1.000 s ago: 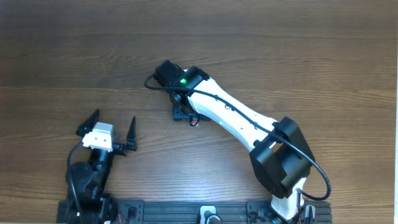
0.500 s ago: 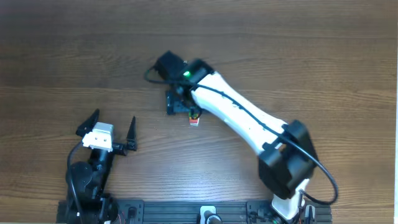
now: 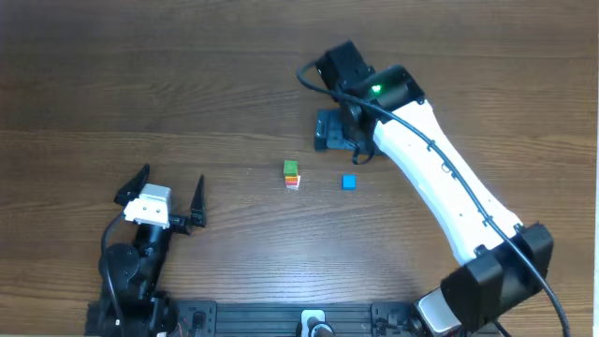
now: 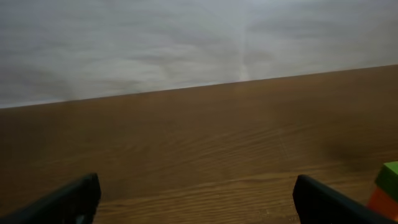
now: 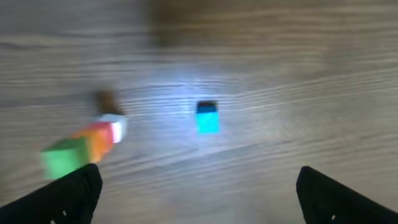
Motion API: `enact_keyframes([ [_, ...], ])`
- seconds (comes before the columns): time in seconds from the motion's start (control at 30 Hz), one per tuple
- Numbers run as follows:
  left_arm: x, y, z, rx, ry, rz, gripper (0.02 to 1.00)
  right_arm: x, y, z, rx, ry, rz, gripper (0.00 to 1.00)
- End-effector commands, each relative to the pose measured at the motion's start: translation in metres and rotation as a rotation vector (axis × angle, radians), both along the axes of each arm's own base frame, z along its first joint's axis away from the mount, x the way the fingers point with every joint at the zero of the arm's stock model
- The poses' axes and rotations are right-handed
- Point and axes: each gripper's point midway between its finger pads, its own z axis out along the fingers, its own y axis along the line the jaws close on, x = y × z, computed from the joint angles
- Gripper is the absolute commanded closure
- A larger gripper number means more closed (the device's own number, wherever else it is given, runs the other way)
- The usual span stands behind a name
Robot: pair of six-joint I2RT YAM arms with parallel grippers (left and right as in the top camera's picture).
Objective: Stack Cubes
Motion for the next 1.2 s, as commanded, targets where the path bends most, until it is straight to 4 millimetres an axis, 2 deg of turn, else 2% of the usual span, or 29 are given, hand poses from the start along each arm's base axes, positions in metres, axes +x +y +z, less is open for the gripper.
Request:
enact_keyframes([
  [0.03, 0.000, -0.001, -0.002, 0.017, -0.004, -0.003, 0.018, -0.011, -0.009, -0.049, 0.005, 0.082, 0.039, 0.007],
  [0.1, 0.000, -0.001, -0.002, 0.017, -0.004, -0.003, 0.018, -0.014, -0.001, -0.076, 0.061, 0.090, 0.081, 0.009],
  [0.2, 0.000, -0.001, -0.002, 0.017, -0.004, -0.003, 0.018, -0.018, -0.001, -0.097, 0.068, 0.090, 0.087, 0.007],
  [0.33, 0.000, -0.001, -0.002, 0.017, -0.004, -0.003, 0.018, -0.028, -0.006, -0.121, 0.056, 0.115, 0.089, 0.009],
  [0.53, 0.000, -0.001, -0.002, 0.017, -0.004, -0.003, 0.020, -0.037, -0.010, -0.142, 0.041, 0.142, 0.101, 0.016],
  [0.67, 0.000, -0.001, -0.002, 0.017, -0.004, -0.003, 0.018, -0.036, -0.010, -0.151, 0.040, 0.137, 0.103, 0.034],
  [0.87, 0.000, -0.001, -0.002, 0.017, -0.004, -0.003, 0.018, -0.030, -0.009, -0.158, 0.035, 0.124, 0.120, 0.110],
  [1.2, 0.000, -0.001, -0.002, 0.017, -0.004, -0.003, 0.018, -0.028, -0.012, -0.169, 0.007, 0.132, 0.122, 0.424],
])
